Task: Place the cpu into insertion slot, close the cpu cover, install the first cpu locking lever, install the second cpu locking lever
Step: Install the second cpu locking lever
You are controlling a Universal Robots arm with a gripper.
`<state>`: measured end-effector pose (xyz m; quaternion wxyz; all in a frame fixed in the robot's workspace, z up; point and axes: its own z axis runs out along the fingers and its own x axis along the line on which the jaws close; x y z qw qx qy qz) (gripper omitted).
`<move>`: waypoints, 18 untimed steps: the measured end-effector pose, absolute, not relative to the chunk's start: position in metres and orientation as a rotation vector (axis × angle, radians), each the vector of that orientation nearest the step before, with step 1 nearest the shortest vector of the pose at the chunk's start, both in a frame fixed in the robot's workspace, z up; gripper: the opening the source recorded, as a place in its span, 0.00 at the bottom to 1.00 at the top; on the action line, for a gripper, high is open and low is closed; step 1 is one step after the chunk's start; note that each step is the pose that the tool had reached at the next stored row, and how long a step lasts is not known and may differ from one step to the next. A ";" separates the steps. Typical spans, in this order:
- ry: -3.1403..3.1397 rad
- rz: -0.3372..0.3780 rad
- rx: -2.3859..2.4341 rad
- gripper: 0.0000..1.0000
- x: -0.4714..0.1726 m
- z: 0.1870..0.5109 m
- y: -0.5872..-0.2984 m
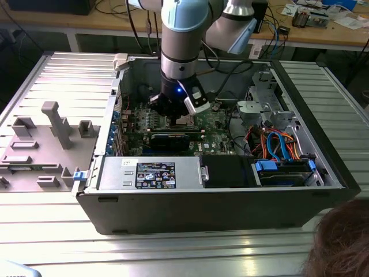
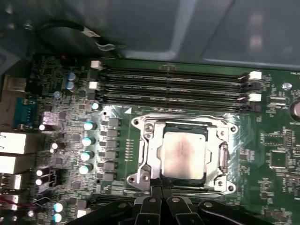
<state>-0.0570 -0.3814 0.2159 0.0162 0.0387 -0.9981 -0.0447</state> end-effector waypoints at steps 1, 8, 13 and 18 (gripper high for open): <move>-3.099 -0.139 0.119 0.11 -0.052 0.216 -0.381; -3.087 -0.139 0.118 0.11 -0.032 0.216 -0.381; -3.085 -0.139 0.118 0.11 -0.020 0.216 -0.377; -3.081 -0.139 0.118 0.11 -0.008 0.216 -0.370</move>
